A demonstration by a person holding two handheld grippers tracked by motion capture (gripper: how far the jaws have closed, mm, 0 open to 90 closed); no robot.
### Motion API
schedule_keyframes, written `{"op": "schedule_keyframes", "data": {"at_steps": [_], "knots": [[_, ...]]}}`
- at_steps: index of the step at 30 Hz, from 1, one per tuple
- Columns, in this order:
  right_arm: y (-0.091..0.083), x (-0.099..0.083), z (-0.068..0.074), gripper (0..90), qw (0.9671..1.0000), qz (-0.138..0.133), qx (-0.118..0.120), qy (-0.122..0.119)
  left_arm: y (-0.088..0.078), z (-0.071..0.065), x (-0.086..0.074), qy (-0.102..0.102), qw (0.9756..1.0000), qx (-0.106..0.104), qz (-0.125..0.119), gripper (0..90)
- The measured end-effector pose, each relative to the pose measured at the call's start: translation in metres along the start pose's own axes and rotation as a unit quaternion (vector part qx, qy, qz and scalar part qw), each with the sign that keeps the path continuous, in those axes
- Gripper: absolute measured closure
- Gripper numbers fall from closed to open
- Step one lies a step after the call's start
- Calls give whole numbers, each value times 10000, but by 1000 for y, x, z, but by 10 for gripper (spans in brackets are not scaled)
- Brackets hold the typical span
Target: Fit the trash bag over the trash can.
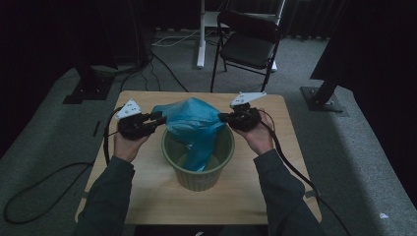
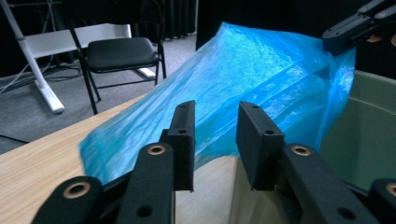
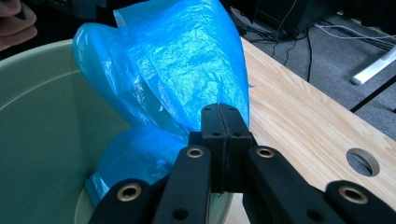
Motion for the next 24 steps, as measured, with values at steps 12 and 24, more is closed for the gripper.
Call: {"op": "schedule_keyframes", "data": {"at_steps": [12,24], "knots": [[2,2,4,898,10000,7,60,-66,21,-16,9,184,9980,-573,196,543],[3,6,9,852,9996,-3,184,-204,30,-20,14,397,9978,-414,345,799]]}}
Point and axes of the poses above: each handheld gripper's, and its own axes: y roughly forward along the jaws, x roughly out of its top, z roughly to its left, the point moved 6 cm from there along y, roughly forward along the jaws, and after that the axes turned 13 degrees about y, right-handed, at the moved point
